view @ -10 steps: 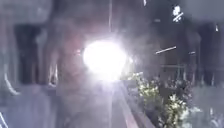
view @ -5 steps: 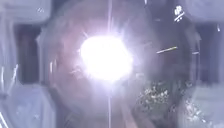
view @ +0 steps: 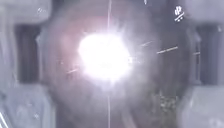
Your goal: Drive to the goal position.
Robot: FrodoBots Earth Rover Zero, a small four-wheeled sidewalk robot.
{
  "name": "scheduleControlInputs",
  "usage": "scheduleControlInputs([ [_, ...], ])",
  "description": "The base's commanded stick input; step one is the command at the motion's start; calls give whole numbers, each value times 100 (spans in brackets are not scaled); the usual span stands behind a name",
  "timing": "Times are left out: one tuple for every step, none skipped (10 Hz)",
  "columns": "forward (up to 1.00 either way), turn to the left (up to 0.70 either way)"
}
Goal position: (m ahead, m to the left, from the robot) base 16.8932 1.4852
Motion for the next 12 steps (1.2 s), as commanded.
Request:
scheduleControlInputs([
  [45,0],
  [45,0],
  [45,0],
  [45,0],
  [45,0],
  [45,0],
  [45,0],
  [45,0],
  [45,0],
  [45,0],
  [45,0],
  [45,0],
])
